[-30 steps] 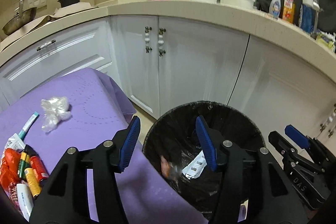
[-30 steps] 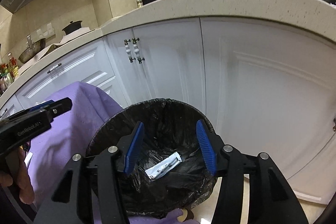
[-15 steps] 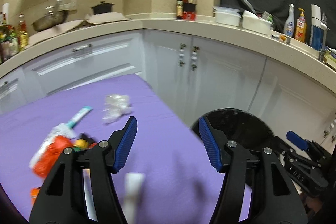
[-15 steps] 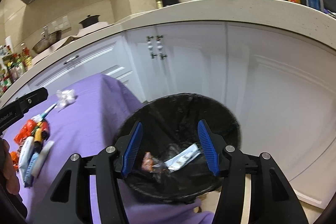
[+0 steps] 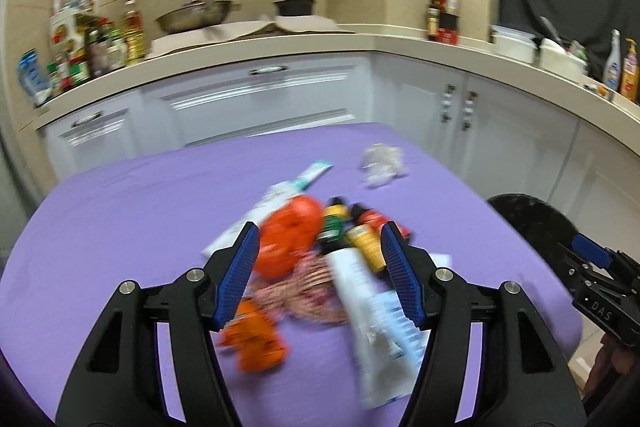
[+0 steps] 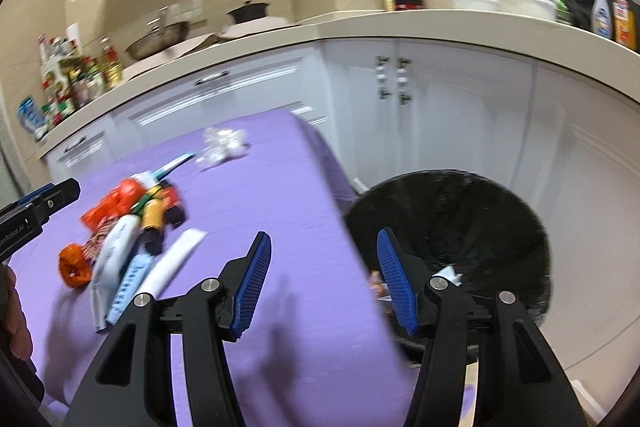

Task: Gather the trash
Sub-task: 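Move both open tools back over the trash on the table, then grasp the thin white strip with the right tool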

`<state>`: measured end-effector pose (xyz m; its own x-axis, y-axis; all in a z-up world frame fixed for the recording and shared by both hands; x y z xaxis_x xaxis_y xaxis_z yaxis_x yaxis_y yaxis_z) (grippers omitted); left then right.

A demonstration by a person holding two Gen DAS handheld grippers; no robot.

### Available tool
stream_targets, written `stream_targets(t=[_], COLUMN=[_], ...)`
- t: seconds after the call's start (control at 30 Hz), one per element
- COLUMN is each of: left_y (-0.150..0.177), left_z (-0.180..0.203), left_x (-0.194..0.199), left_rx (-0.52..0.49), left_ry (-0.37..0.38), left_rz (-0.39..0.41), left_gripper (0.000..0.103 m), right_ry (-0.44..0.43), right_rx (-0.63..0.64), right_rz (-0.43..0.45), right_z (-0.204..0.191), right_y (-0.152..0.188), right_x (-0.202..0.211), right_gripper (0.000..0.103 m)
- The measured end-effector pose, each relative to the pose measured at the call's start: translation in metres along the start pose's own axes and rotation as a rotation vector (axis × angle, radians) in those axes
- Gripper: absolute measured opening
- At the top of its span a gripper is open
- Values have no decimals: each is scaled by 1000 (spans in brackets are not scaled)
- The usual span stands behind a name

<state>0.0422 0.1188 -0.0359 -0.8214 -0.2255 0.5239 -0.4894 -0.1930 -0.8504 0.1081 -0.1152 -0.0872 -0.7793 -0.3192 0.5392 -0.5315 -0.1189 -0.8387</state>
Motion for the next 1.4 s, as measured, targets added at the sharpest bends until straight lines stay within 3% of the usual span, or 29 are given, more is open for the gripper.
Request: stream_targets(t=[0.27, 0.53, 0.7, 0.87, 1.0, 1.07, 1.27, 1.4], left_y=[17, 33, 40, 43, 44, 45, 47, 48], left_z=[-57, -95, -111, -116, -111, -107, -95, -85], left_x=[17, 22, 24, 21, 20, 20, 21, 21], left_rx=[40, 89, 108, 123, 119, 114, 95, 88], left_ry=[-108, -158, -173, -168, -154, -146, -121, -104], left_rz=[7, -12, -20, -32, -31, -34, -36, -40], left_gripper=[61, 61, 61, 61, 61, 61, 61, 61], right_ry=[-75, -119, -93, -75, -91, -109, -126, -124], right_rx=[78, 136, 157, 152, 147, 158, 150, 147], right_rz=[-12, -68, -119, -116, -112, -122, -114, -108], right_z=[-56, -99, -106, -101, -101, -103, -101, -96], right_y=[4, 14, 22, 22, 21, 23, 25, 25], right_x=[-5, -22, -35, -32, -32, -33, -31, -28], right_gripper=[55, 55, 55, 54, 46, 35, 16, 15])
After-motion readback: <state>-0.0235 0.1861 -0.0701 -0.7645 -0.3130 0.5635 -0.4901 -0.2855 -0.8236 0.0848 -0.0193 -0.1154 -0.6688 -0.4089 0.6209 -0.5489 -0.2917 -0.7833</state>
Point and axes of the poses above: each gripper's, at about its wrist camera, not at the fingertips, and x roughly against the way its jaws point, z to its right, y to its underside, the point moved 2 cm from there along -x, roughly the way its jaws point, and after that the axes turned 5 degrees about x, right-handed, at the moved point
